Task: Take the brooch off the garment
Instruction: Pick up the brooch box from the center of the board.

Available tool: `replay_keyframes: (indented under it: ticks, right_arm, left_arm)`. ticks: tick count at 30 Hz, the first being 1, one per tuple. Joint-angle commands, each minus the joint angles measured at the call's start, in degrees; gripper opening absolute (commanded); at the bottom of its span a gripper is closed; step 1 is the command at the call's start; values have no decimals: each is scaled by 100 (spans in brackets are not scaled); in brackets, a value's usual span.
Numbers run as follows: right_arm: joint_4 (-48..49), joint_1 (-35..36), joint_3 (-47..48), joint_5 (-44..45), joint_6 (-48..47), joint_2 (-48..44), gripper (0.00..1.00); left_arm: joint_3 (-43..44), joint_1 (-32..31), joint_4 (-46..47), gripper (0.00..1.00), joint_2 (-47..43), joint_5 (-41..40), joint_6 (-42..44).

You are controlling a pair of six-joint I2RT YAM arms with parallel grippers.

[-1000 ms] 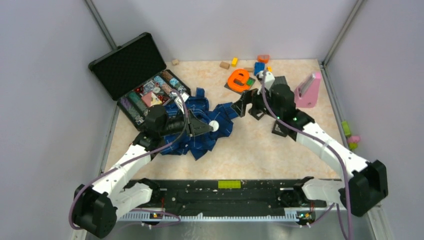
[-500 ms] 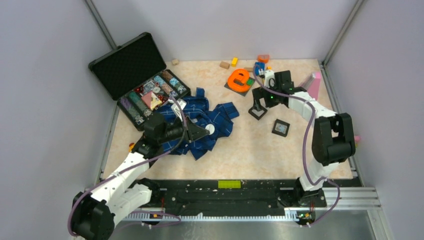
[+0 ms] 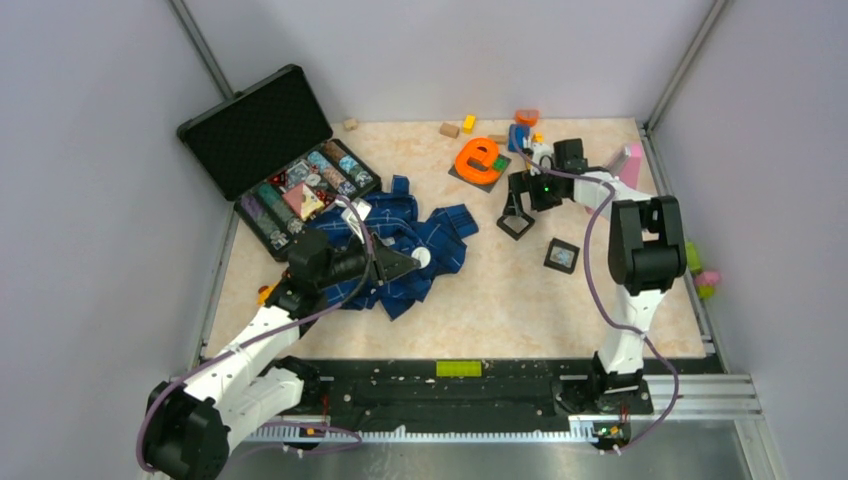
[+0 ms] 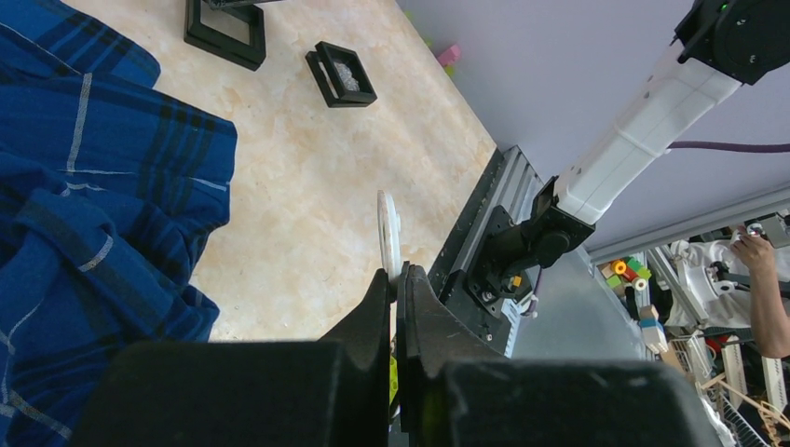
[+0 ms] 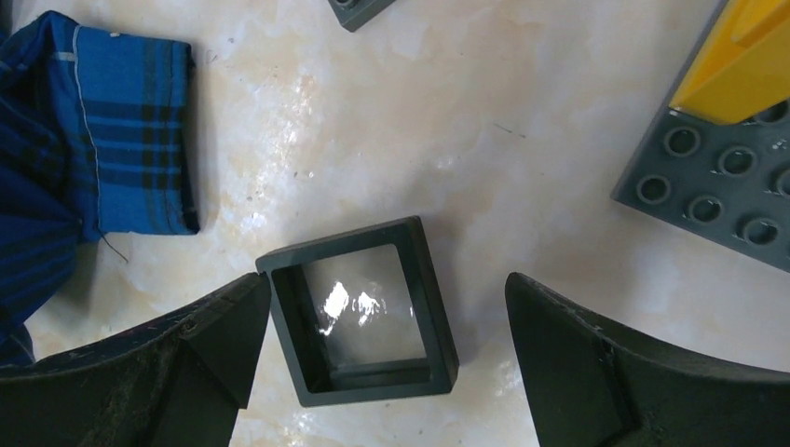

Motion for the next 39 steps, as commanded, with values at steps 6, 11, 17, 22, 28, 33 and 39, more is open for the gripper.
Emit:
replay_keyframes:
  ticks: [6, 11, 17, 22, 28, 33, 39]
  right_arm:
    - [-128, 202, 166, -323, -52, -72, 99]
    - [-148, 465, -77, 66, -68, -230, 98]
    - [-292, 809, -110, 890, -52, -353, 95]
    - [-643, 1145, -61, 1863, -198, -390, 92]
    - [-755, 1214, -156, 1926, -153, -540, 82]
    - [-856, 1223, -184, 1725, 48, -679, 72]
    - [-872, 1210, -378, 1106, 505, -1018, 67]
  left_arm:
    - [42, -31, 153, 0, 2, -8, 38]
    - [47, -31, 151, 0, -10, 4, 27]
    - [62, -31, 52, 0, -96, -2, 54]
    - [61, -31, 12, 0, -134, -23, 64]
    - [60, -31, 45, 0, -65, 1, 51]
    - [45, -27, 64, 0, -24, -36, 92]
    - [85, -138, 35, 0, 68, -176, 259]
